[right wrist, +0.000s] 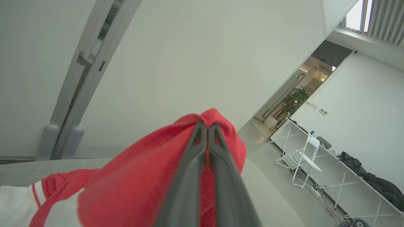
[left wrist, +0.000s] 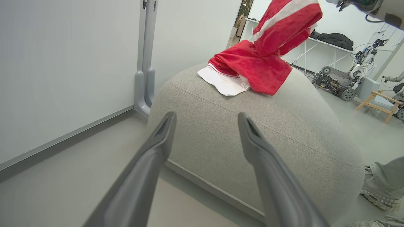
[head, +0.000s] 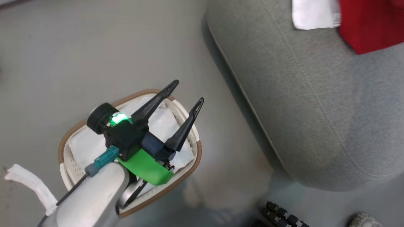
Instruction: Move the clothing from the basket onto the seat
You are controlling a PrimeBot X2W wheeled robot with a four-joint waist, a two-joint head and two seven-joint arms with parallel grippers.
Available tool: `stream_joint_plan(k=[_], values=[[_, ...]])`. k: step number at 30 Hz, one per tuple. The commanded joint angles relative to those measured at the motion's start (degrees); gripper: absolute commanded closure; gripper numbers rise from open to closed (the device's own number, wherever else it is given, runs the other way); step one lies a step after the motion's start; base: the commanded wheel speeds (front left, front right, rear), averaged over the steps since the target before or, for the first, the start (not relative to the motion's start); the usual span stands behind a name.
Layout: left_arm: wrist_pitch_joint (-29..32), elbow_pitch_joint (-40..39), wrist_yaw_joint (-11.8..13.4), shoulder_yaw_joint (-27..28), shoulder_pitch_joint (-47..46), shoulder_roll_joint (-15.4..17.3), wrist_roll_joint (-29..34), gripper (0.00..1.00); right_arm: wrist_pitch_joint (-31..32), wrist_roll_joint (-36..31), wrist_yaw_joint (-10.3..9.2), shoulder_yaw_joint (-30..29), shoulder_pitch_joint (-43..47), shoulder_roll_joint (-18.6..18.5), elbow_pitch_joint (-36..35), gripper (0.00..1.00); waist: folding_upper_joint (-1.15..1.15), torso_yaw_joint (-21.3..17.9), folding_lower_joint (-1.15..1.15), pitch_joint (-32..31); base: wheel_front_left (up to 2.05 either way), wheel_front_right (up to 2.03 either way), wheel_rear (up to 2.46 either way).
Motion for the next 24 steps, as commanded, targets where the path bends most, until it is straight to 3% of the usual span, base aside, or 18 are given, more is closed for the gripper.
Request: stream_joint_plan(k=[1, 9, 15, 16, 17, 18, 24], values=[[0.0, -1.1, -0.1, 0.5, -1.6, 0.9, 0.1, 0.00, -0.2, -1.3, -0.08, -1.4, 2.1, 1.1, -0.4, 1.00, 0.00, 3.8, -0.01, 7.1, 0.00, 0.00, 0.00], [0.0, -3.3, -0.1, 1.2, -1.8, 4.2, 0.7, 0.00, -3.5, -4.7, -0.08, -11.7, 9.0, 10.8, 0.7, 1.00, 0.00, 3.1, -0.01, 11.3, 0.00, 0.00, 0.00], [0.0, -2.8, -0.2, 1.4, -1.0, 5.1, 0.4, 0.00, -7.4, -5.5, -0.08, -16.9, 11.1, 14.1, 4.7, 1.00, 0.00, 2.4, -0.01, 11.0, 0.00, 0.00, 0.00], [0.0, -2.7, -0.2, 1.5, -0.9, 5.0, 0.3, 0.00, -8.0, -5.6, -0.08, -17.7, 11.3, 14.2, 5.4, 0.70, 0.00, 2.4, -0.01, 10.6, 0.00, 0.00, 0.00], [0.0, -2.5, -0.2, 1.4, -0.9, 4.9, 0.3, 0.00, -8.4, -5.7, -0.08, -18.2, 11.5, 14.2, 6.1, 0.51, 0.00, 2.3, -0.01, 10.1, 0.00, 0.00, 0.00], [0.0, -2.3, -0.2, 1.4, -0.9, 4.7, 0.3, 0.00, -8.7, -5.6, -0.08, -18.5, 11.7, 14.1, 6.7, 0.00, 0.00, 2.4, -0.01, 9.7, 0.00, 0.00, 0.00], [0.0, -0.7, -0.2, 1.3, -0.2, 2.0, -0.1, 0.00, -9.4, -3.0, -0.08, -18.1, 14.4, 13.1, 5.8, 0.00, 0.00, 2.9, -0.01, 4.7, 0.00, 0.00, 0.00]])
